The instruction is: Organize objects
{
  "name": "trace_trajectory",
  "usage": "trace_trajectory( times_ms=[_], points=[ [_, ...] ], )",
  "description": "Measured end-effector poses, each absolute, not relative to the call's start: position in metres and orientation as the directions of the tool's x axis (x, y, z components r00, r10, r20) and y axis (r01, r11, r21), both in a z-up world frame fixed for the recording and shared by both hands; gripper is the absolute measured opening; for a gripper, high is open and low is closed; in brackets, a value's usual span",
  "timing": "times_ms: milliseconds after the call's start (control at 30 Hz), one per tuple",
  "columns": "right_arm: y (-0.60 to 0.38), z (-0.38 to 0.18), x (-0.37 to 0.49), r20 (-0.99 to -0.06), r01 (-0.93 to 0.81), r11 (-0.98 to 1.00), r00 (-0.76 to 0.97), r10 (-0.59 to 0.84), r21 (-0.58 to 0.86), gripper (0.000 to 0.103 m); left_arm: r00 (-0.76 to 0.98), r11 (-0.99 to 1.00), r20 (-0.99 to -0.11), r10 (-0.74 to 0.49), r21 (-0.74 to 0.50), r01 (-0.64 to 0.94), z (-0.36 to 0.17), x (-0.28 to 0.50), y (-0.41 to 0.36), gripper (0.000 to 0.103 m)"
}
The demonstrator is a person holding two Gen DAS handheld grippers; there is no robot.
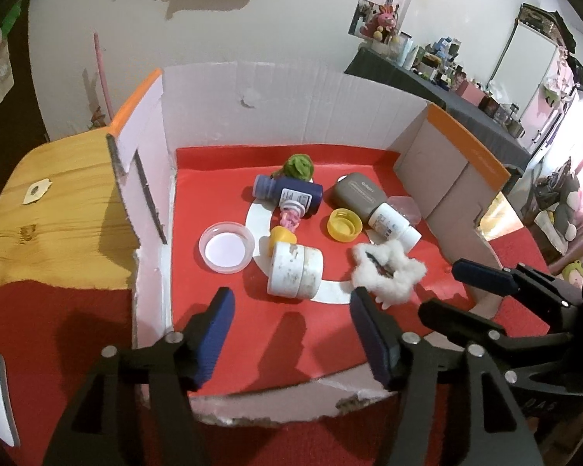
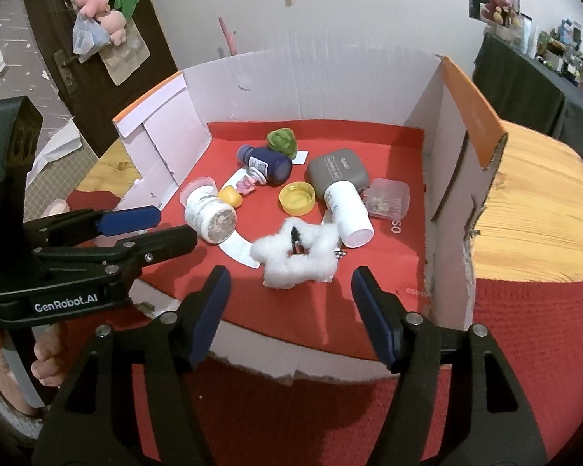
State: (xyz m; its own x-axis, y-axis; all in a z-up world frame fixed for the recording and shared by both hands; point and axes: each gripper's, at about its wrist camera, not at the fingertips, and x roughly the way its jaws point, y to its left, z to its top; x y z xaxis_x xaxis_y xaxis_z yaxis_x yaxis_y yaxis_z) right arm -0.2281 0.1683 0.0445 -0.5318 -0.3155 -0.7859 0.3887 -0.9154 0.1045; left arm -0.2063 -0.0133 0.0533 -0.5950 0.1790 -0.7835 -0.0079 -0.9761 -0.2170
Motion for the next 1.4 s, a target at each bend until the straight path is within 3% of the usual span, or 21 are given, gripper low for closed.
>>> trace_trajectory(
  times_ms=[67, 333, 467, 567, 1233, 1400],
  points=[
    [0.168, 0.046, -0.225, -0.783, 0.390, -0.915, -0.536, -0.315, 0.101, 0.070, -0.601, -0.976, -0.780, 0.177, -0.216, -0.007, 0.056, -0.202, -0.013, 0.066],
    [0.169, 0.053, -0.213, -0.771, 0.383, -0.919, -0.558, -0.309, 0.091, 0.071, -0.626, -0.982, -0.767, 0.145, -0.188, 0.003, 0.064, -0.188, -0.011, 0.073],
    [0.171, 0.057, -0.205, -0.762, 0.361, -0.929, -0.579, -0.290, 0.079, 0.076, -0.638, -0.985, -0.759, 0.126, -0.172, 0.010, 0.067, -0.181, -0.010, 0.074],
    [0.173, 0.060, -0.199, -0.757, 0.349, -0.933, -0.587, -0.287, 0.084, 0.076, -0.650, -0.987, -0.752, 0.107, -0.157, 0.018, 0.069, -0.174, -0.009, 0.080],
    [0.175, 0.057, -0.179, -0.754, 0.316, -0.947, -0.608, -0.247, 0.055, 0.081, -0.666, -0.994, -0.745, 0.033, -0.096, 0.058, 0.066, -0.151, -0.009, 0.084],
    [0.175, 0.055, -0.180, -0.755, 0.314, -0.948, -0.611, -0.240, 0.047, 0.085, -0.662, -0.994, -0.749, 0.024, -0.087, 0.062, 0.062, -0.150, -0.009, 0.091]
  ],
)
